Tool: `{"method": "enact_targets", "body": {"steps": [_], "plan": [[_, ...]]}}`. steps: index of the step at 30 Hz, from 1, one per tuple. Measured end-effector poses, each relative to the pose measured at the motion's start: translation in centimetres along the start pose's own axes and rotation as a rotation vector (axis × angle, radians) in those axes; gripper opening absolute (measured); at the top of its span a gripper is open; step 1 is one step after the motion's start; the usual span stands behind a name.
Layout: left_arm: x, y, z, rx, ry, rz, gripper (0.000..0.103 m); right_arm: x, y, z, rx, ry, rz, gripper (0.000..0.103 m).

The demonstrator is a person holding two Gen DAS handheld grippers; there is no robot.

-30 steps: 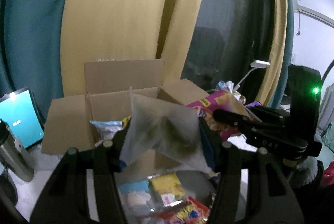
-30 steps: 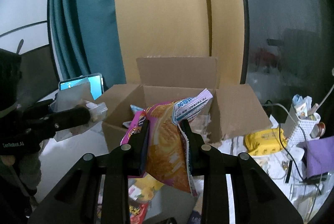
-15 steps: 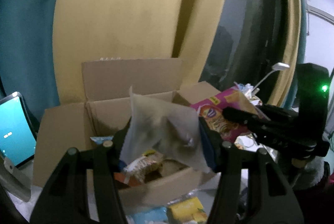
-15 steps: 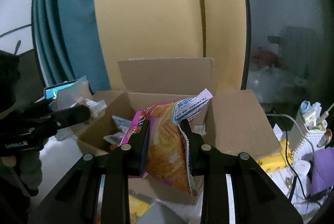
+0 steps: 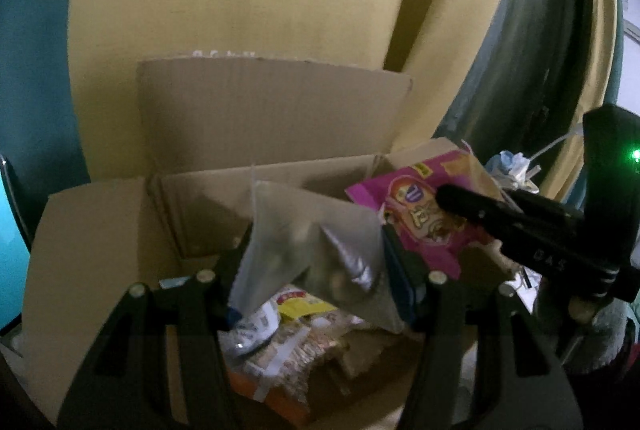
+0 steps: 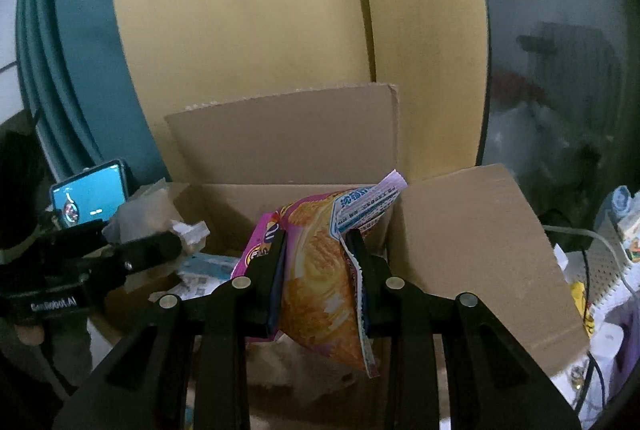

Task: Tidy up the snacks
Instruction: 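Carry both packets into the cardboard box and open both tools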

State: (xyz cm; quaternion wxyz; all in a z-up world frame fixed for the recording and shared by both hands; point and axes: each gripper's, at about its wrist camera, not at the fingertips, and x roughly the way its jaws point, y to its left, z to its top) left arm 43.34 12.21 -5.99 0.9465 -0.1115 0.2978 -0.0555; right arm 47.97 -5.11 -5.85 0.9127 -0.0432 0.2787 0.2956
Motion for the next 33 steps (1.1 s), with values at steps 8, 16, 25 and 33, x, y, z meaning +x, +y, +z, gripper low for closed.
{"method": "enact_targets", "body": {"steps": [8, 16, 25, 33], "plan": [[2.0, 1.6, 2.4, -0.071, 0.024, 0.003, 0.062, 3.4, -0.4, 1.6, 0.001, 0.038, -0.014, 0.031], [2.3, 1.6, 2.2, -0.085, 0.048, 0.002, 0.079, 5.2, -0.8, 1.7, 0.021, 0.097, -0.034, 0.063], [0.8, 0.4, 1.9, -0.075, 0.027, 0.015, 0.082, 4.6, -0.3, 1.3, 0.012, 0.106, -0.046, 0.064], [-2.7, -1.4, 1.5, -0.042, -0.012, 0.007, 0.082, 1.4, 0.3, 0.9, 0.014, 0.091, -0.045, 0.064]]}}
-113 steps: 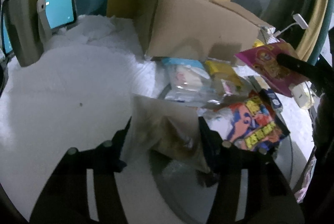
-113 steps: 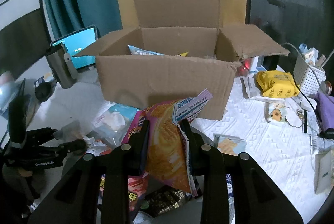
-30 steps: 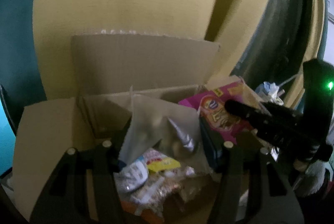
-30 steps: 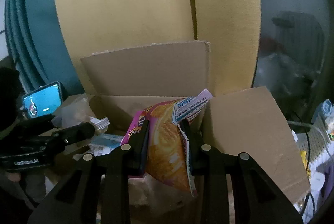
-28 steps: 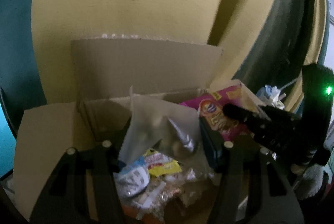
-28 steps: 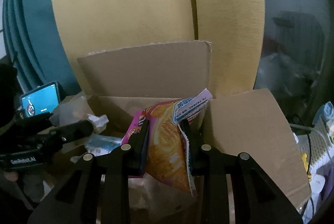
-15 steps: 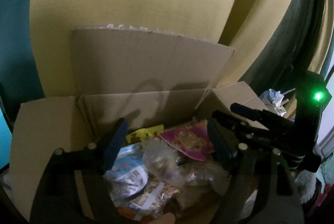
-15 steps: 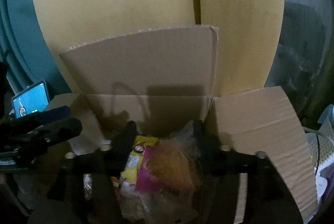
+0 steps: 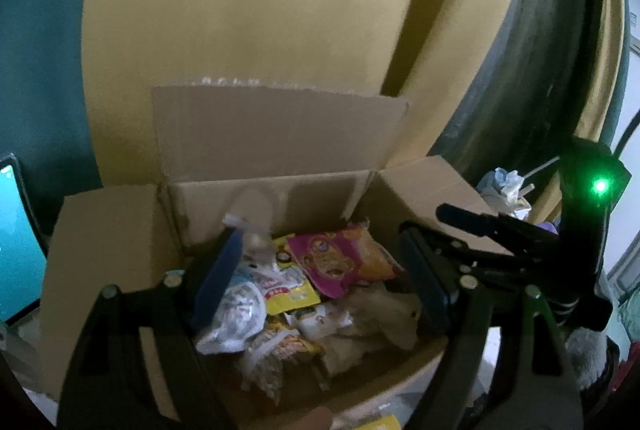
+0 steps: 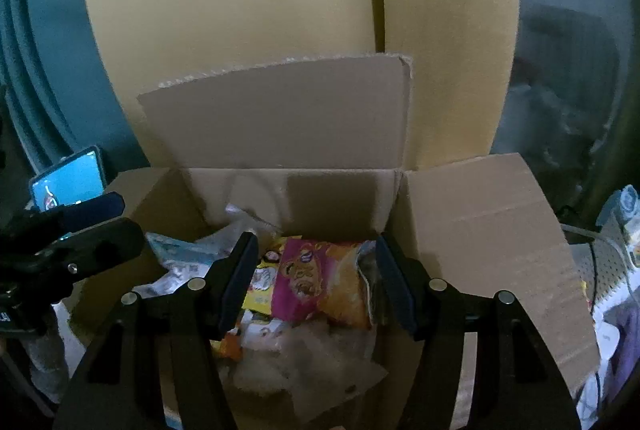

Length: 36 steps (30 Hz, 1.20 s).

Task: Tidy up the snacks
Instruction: 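Carry both packets into the cardboard box and open both tools, then withdraw both tools from the box back to the snack pile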

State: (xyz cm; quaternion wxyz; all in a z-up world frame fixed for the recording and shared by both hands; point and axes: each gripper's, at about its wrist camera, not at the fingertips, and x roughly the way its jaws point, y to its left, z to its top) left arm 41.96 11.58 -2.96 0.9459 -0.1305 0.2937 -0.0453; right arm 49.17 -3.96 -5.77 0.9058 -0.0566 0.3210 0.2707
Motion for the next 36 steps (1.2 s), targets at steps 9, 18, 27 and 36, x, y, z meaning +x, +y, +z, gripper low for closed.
{"method": "enact_targets", "body": {"steps": [9, 18, 27, 36], "plan": [[-3.9, -2.2, -0.9, 0.036, -0.031, -0.009, 0.082, -4.6, 0.7, -1.0, -0.002, -0.038, -0.011, 0.064], [-7.6, -4.2, -2.3, 0.066, -0.063, -0.022, 0.082, -9.4, 1.6, -2.1, -0.002, -0.079, -0.013, 0.064], [-11.0, -6.5, -4.0, 0.101, -0.093, -0.038, 0.082, -13.3, 2.3, -3.6, -0.005, -0.110, -0.020, 0.064], [-13.1, -8.7, -6.3, 0.139, -0.094, -0.049, 0.083, -16.5, 2.6, -5.9, -0.005, -0.127, -0.028, 0.064]]}}
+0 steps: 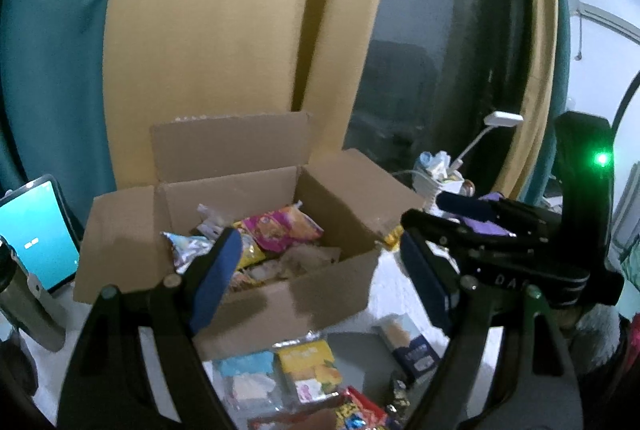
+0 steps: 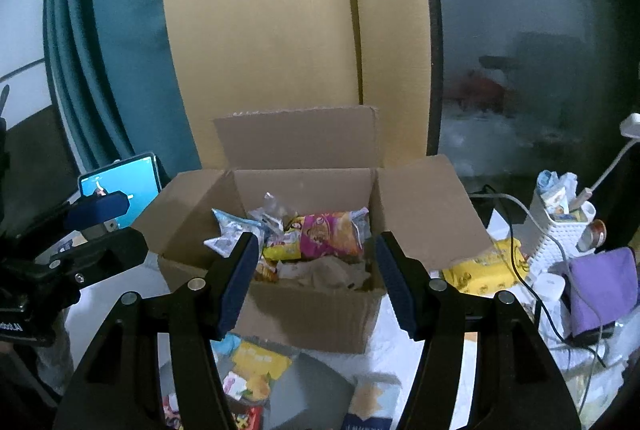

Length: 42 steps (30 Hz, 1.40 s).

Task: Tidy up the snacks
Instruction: 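Withdraw both tools from the box back to the snack pile, then grasp the black-and-gold packet with the left tool while the right tool grasps the blue soda cracker box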

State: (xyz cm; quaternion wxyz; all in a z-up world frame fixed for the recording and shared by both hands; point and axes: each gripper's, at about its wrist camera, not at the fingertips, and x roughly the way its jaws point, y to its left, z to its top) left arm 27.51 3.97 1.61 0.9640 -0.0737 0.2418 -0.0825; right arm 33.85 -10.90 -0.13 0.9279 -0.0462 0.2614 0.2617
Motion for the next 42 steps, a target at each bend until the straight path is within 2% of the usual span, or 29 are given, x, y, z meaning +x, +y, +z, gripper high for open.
{"method": "enact_targets", "body": {"steps": [10, 18, 25, 36, 38, 41, 42], "plan": [[-1.4, -3.0, -2.9, 0.044, 0.021, -0.034, 0.083, -3.0, -0.5, -2.9, 0.011, 0.002, -0.012, 0.064], [0.0, -5.2, -6.2, 0.058, 0.090, -0.060, 0.083, -3.8, -1.7, -6.4, 0.035, 0.039, -0.023, 0.064], [2.4, -6.5, -9.4, 0.079, 0.193, -0.052, 0.083, -3.6, -3.4, -9.6, 0.068, 0.081, -0.029, 0.064], [6.1, -8.9, -14.5, 0.127, 0.342, -0.134, 0.082, -2.8, -6.2, -14.1, 0.130, 0.143, -0.045, 0.064], [6.8, -9.3, -15.4, 0.129, 0.366, -0.130, 0.082, -2.5, -6.6, -15.0, 0.141, 0.158, -0.045, 0.064], [7.7, -9.7, -16.7, 0.134, 0.404, -0.167, 0.081, -2.0, -7.2, -16.0, 0.153, 0.182, -0.052, 0.064], [7.9, -9.7, -17.0, 0.134, 0.417, -0.183, 0.074, -1.8, -7.5, -16.4, 0.160, 0.192, -0.053, 0.064]]}}
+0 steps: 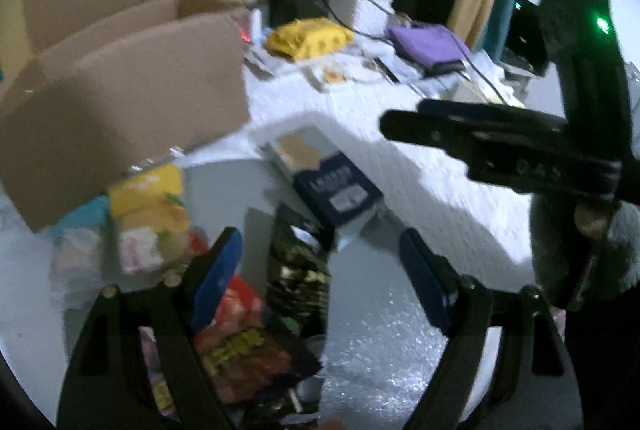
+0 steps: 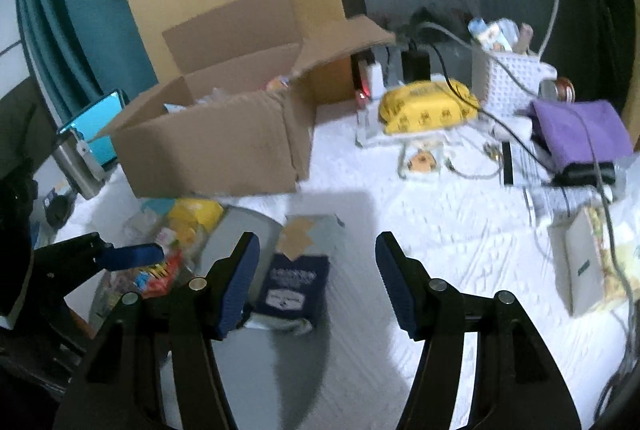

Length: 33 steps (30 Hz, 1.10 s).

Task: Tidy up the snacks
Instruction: 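Grasp the black-and-gold packet with the left tool while the right tool grasps the blue soda cracker box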

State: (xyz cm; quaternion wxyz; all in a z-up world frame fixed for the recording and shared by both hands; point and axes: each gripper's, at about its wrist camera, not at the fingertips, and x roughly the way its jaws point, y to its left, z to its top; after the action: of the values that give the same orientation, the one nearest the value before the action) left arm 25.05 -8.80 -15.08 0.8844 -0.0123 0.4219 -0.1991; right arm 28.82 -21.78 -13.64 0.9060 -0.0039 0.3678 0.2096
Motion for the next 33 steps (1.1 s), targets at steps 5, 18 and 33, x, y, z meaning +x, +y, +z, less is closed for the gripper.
{"method": "enact_targets", "body": {"steps": [5, 18, 33], "plan": [[1.8, 0.3, -0.7, 0.018, 0.051, 0.014, 0.068, 1.7, -0.9, -0.7, 0.018, 0.041, 0.001, 0.064], [3.0, 1.9, -2.2, 0.054, 0.092, 0.056, 0.044, 6.6, 1.6, -0.7, -0.017, 0.126, 0.036, 0.064], [2.3, 1.2, -2.7, 0.018, 0.081, 0.021, 0.035, 6.9, 2.0, -2.7, -0.084, 0.169, 0.007, 0.053]]}}
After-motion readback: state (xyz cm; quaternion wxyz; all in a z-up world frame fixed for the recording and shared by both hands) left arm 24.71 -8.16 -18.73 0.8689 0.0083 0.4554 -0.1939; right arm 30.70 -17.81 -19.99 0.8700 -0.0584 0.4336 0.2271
